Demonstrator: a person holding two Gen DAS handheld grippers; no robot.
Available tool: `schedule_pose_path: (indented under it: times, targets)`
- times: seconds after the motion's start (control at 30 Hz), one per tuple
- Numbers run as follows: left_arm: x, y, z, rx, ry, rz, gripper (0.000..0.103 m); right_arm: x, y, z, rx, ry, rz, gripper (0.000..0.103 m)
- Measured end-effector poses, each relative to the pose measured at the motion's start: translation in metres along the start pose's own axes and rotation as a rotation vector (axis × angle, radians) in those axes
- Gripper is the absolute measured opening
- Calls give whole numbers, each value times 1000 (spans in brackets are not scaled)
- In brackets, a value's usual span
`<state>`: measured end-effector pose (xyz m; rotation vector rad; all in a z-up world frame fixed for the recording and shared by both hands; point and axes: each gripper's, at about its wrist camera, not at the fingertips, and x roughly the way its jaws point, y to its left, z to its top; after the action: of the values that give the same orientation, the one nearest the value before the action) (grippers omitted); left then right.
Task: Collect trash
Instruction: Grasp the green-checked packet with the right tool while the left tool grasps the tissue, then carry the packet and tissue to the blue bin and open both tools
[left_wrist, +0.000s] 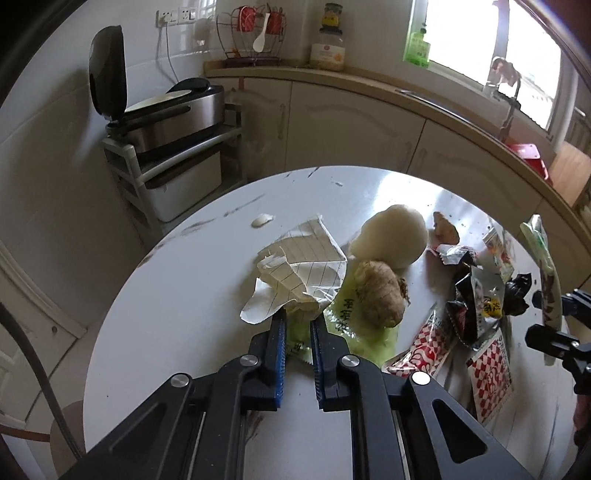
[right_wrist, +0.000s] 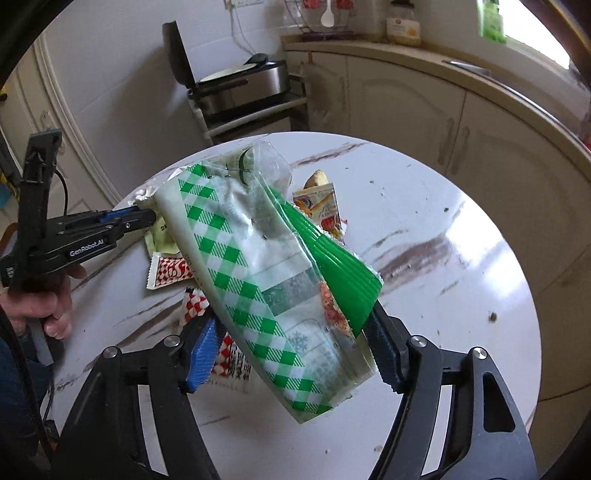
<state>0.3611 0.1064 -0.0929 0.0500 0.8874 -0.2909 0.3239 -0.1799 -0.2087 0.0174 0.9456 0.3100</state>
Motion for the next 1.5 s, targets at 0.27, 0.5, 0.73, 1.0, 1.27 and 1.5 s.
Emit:
schedule_pose_path:
  times: [0.27,0.5,0.73,1.0,1.27,1.5]
  targets:
    - [-11,-22,5,26,-45,67,88,-5,-3,-9,22,7,3,66]
    - [16,-25,20,19,-22,102,80,-1,-2,-8,23,9,11,65]
    - [31,-14,20,-22,3,-13,30,-4,-6,-10,32,4,12,62]
    - [-31,-30,-3,5,-106,-7,30,-21,-12,-20,72,-34,23,58]
    - [-101,-90,-52,80,-170,-57,30,-48,-20,-37,110,-74,39,56]
    - [-131,-145,-85,123,-171,-148,30,-86,-35,-61,149,-133,26,56]
